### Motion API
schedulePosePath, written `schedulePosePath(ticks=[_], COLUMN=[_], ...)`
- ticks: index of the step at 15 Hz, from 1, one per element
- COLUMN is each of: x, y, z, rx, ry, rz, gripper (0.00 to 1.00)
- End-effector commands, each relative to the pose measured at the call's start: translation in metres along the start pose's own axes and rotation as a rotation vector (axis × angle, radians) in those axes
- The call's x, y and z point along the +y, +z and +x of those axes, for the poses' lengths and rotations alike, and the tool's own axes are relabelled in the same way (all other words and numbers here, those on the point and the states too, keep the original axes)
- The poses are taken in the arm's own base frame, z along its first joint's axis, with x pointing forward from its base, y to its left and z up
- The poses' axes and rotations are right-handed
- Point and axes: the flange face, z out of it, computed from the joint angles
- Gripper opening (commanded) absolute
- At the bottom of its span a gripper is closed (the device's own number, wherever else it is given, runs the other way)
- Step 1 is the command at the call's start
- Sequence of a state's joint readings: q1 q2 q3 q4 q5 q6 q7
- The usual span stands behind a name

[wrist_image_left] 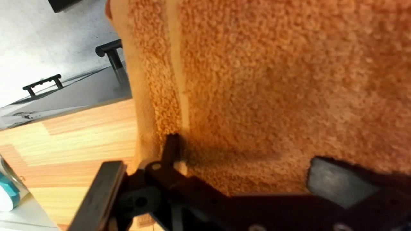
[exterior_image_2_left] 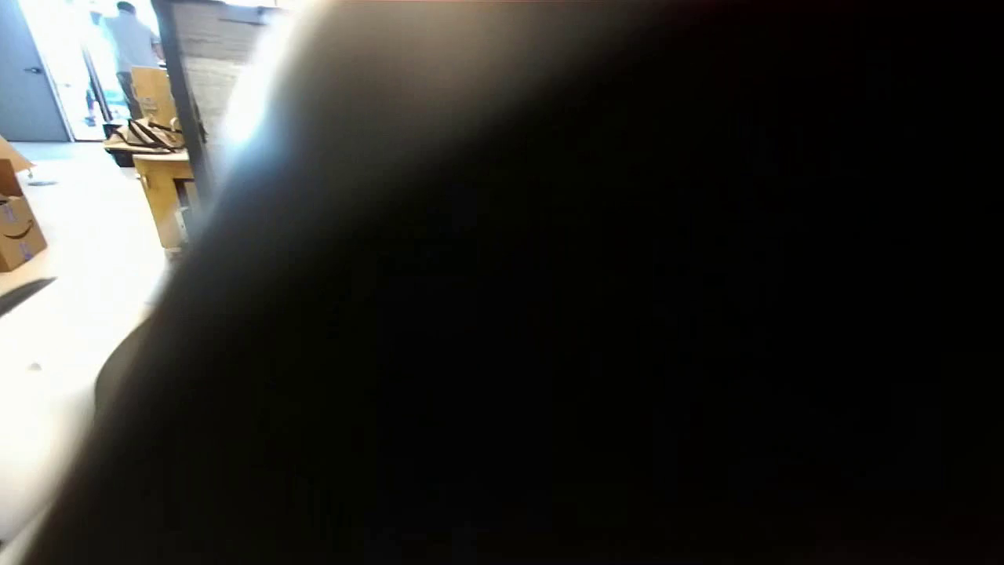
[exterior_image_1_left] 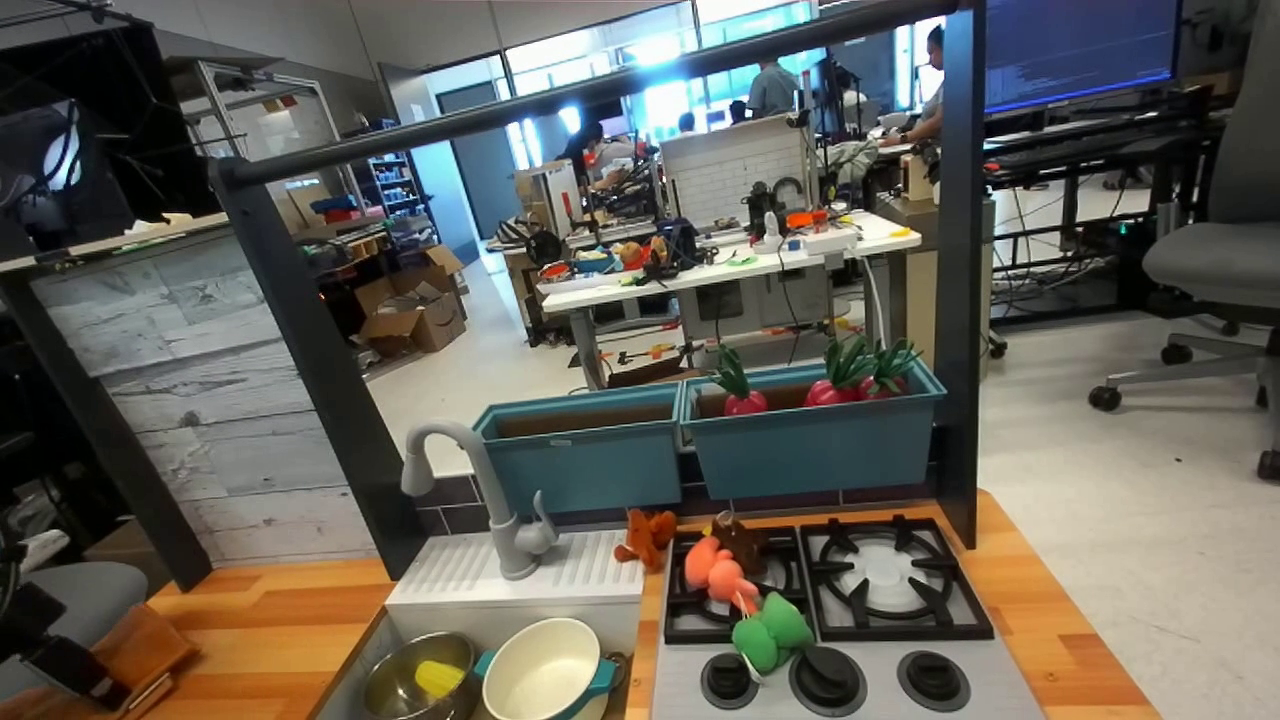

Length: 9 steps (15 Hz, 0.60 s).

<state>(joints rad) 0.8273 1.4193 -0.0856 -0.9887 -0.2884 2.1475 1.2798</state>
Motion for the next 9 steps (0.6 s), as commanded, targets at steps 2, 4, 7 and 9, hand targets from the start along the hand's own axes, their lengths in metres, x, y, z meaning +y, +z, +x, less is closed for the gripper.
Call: schedulePosePath(ticks=[2, 4, 7, 9], x=[0.059, 0.087, 0.109, 0.107], y=[0.057, 0.061, 0.056, 0.037], z=[0.051, 0.085, 0.119, 0.125], rx=[-0.057, -0.023, 0.001, 0.047], ry=[0.191, 0.293, 0.377, 0.348], rz=[-0.109, -0.137, -0.142, -0.125], gripper=[1.00, 1.00, 1.00, 1.00])
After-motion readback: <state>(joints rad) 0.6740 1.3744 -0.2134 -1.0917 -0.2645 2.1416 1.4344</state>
